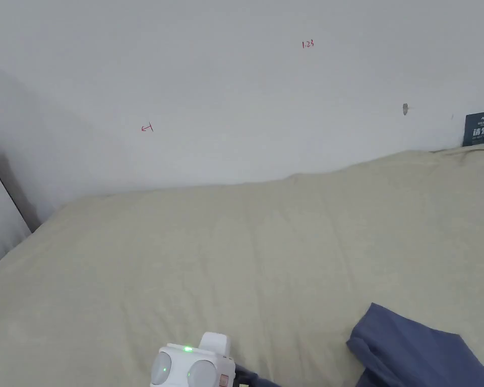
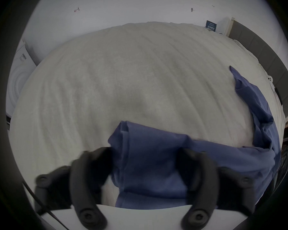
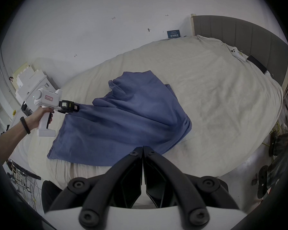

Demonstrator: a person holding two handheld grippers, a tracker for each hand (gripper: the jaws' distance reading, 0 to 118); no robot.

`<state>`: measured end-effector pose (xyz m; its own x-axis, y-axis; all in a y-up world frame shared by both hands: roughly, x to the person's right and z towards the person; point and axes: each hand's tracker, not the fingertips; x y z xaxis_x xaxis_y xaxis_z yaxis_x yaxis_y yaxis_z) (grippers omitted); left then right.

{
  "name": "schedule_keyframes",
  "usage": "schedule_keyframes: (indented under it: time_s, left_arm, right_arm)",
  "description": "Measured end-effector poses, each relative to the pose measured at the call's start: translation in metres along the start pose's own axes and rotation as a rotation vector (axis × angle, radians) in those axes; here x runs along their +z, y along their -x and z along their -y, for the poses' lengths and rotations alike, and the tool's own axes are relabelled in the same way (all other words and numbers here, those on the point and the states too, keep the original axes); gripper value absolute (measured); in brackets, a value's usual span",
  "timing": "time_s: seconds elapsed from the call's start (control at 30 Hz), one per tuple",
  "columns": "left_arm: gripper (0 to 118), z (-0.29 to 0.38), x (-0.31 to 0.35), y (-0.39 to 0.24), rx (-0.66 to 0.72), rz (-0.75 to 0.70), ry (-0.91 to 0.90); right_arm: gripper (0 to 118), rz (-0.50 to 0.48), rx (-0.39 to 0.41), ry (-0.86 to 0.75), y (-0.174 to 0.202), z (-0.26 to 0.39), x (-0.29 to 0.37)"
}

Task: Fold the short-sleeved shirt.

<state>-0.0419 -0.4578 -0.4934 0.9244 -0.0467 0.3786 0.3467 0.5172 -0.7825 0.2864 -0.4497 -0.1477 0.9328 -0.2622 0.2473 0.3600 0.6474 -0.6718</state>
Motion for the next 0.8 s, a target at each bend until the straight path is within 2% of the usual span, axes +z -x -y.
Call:
schedule_keyframes:
  time_s: [0.03,0.07,0.17,0.23,0.27,0.3,0.33,0.37,0.4,0.43,0.6,0.67,0.73,0.8]
  left_arm:
    - [32,0.0,-0.004,0.0,-0.033,0.005,-0.01]
    - [13,0.002,-0.003,-0.003,-0.033,0.032,-0.006]
    - [8,0.008,-0.009,-0.008,-0.046,0.011,0.006]
    - [8,0.008,-0.012,-0.007,-0.035,0.007,0.012]
    - [8,0.006,-0.014,-0.007,-0.014,0.007,0.022]
    - [8,0.005,-0.023,-0.004,-0.009,0.008,0.032]
    - [8,0.003,-0.026,-0.003,-0.015,0.006,0.037]
    - [8,0.003,-0.027,-0.003,-0.02,0.003,0.039]
    - [8,0.002,-0.028,-0.003,-0.023,0.0,0.043]
    - [8,0.002,-0.03,-0.003,-0.024,-0.001,0.045]
    - [7,-0.002,-0.036,0.006,0.03,0.025,0.066]
    - [8,-0.005,-0.039,0.011,0.036,0.037,0.075]
    - [8,-0.005,-0.041,0.011,0.046,0.044,0.081]
    - [8,-0.006,-0.044,0.013,0.051,0.049,0.085]
  right_arm:
    - [1,-0.005,-0.002,0.0,0.001,0.0,-0.001]
    - [1,-0.014,-0.001,0.004,0.001,0.0,-0.002]
    - [1,-0.031,0.037,0.004,0.005,-0.007,-0.006]
    - [5,-0.039,0.136,-0.006,0.008,-0.027,-0.014]
    - [12,-0.023,0.201,-0.012,0.011,-0.042,-0.02]
    - [29,-0.011,0.262,-0.007,0.012,-0.059,-0.03]
    - [62,-0.003,0.315,0.018,0.013,-0.081,-0.045]
    - [85,-0.011,0.355,0.029,0.013,-0.102,-0.061]
    - [102,-0.019,0.394,0.04,0.013,-0.122,-0.078]
    - [108,-0.013,0.42,0.067,0.015,-0.143,-0.098]
    - [108,0.067,0.445,0.188,0.01,-0.229,-0.203]
    - [108,0.108,0.416,0.233,0.002,-0.252,-0.241]
    - [107,0.126,0.34,0.268,-0.006,-0.264,-0.269]
    - [96,0.165,0.298,0.322,-0.017,-0.262,-0.293]
